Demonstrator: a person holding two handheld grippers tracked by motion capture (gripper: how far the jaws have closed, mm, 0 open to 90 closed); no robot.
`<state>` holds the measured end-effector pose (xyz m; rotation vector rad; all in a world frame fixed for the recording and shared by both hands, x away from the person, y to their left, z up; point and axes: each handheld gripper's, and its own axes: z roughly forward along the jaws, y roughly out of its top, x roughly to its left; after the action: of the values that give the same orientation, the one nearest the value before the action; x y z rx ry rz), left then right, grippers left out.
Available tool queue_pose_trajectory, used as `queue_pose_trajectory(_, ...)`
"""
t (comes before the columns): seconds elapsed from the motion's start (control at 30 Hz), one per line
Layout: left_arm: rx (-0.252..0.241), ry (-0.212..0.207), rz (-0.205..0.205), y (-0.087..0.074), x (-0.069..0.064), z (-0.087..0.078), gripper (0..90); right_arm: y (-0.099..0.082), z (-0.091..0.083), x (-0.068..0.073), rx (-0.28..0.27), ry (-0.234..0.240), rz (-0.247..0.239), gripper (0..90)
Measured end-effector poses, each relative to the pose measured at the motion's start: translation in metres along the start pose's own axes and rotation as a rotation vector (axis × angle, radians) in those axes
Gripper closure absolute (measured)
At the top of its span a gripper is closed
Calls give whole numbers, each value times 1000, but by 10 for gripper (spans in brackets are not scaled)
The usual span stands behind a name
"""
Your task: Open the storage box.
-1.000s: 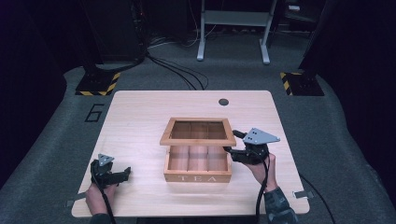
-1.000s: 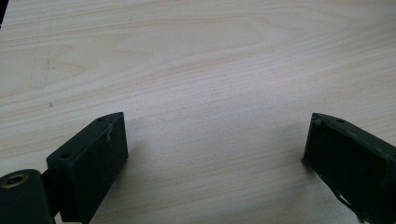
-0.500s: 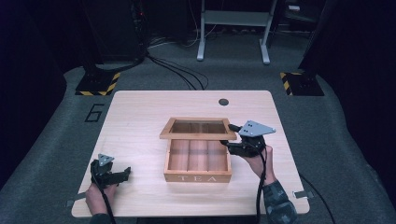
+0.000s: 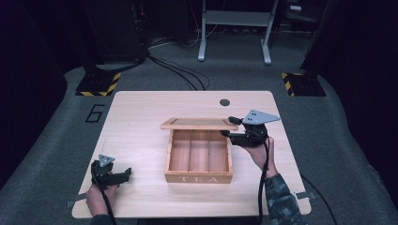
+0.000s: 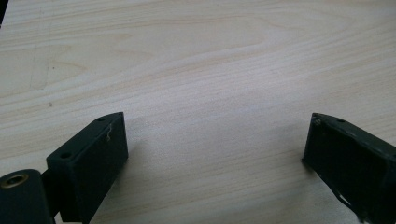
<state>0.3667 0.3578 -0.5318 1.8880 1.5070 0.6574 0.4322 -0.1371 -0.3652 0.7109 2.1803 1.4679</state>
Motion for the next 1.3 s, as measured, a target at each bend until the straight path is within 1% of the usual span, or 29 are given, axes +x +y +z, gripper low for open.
queue_pose_trajectory(0.07,0,0,0,0,0,0,60,4,1,-4,0,7,28,422)
queue_pose_trajectory(0.1,0,0,0,0,0,0,60,4,1,-4,0,7,28,422)
queue_pose_trajectory(0.13,0,-1,0,0,0,0,60,6,2,-7,-2,18,34,423)
queue_pose_trajectory(0.2,0,-1,-1,0,0,0,60,7,3,-9,-5,17,36,423)
queue_pose_trajectory(0.23,0,0,0,0,0,0,60,10,4,-13,-8,29,46,425)
queue_pose_trajectory(0.33,0,-1,0,0,0,0,60,13,5,-17,-5,34,52,430)
queue_pose_trajectory(0.37,-4,3,-1,0,0,0,60,15,6,-18,-4,38,66,432)
queue_pose_trajectory(0.4,-5,3,-2,0,0,0,60,16,7,-20,-4,43,68,432)
queue_pose_trajectory(0.47,-2,1,1,0,0,0,60,20,9,-25,-7,52,86,435)
queue_pose_trajectory(0.53,-3,2,3,0,0,0,60,21,9,-26,-5,50,93,451)
queue_pose_trajectory(0.57,-3,2,2,0,0,0,60,22,11,-28,4,36,84,465)
queue_pose_trajectory(0.6,-3,2,2,0,0,0,60,23,12,-32,-1,48,110,465)
queue_pose_trajectory(0.63,-3,2,2,0,0,0,60,23,12,-32,-1,48,110,465)
queue_pose_trajectory(0.7,-3,2,2,0,0,0,60,24,13,-36,-1,62,122,466)
queue_pose_trajectory(0.77,-3,2,2,0,0,0,60,26,15,-39,-2,67,124,467)
queue_pose_trajectory(0.8,-3,2,2,0,0,0,60,29,15,-42,3,72,142,468)
queue_pose_trajectory(0.97,-3,2,1,0,0,0,60,33,18,-48,3,80,164,468)
queue_pose_trajectory(1.07,-3,2,2,0,0,0,60,36,20,-53,5,88,180,469)
queue_pose_trajectory(1.1,-3,2,2,0,0,0,60,39,22,-58,6,95,192,471)
queue_pose_trajectory(1.3,-2,1,1,0,0,0,60,43,25,-65,11,104,217,473)
